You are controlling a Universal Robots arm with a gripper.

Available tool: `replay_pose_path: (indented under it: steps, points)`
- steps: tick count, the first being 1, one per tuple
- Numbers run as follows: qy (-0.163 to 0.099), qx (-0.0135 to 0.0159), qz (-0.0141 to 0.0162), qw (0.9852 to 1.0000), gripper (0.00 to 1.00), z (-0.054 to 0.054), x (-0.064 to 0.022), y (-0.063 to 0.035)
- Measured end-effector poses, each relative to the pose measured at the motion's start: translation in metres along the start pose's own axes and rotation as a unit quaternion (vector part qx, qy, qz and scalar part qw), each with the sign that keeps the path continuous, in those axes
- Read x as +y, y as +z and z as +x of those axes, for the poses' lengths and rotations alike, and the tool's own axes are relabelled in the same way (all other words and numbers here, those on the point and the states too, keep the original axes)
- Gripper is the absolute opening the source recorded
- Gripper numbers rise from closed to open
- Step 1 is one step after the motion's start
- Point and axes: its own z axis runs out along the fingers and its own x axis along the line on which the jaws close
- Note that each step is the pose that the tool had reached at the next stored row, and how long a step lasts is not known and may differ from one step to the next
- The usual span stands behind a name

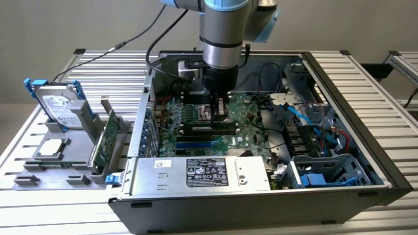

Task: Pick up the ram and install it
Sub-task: 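Insert the ram into the slot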

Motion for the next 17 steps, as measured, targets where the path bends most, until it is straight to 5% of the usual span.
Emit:
replay_pose_path:
  steps: [5, 12, 17]
  points:
    - [0.000, 0.0000, 0.0000, 1.0000, 0.13, -0.0002, 0.0000, 0.0006]
    - [0.000, -0.0005, 0.0000, 1.0000, 0.39, -0.0003, 0.0000, 0.0007]
    - [0.000, -0.0011, 0.0000, 1.0000, 0.39, 0.0001, 0.0009, -0.0029]
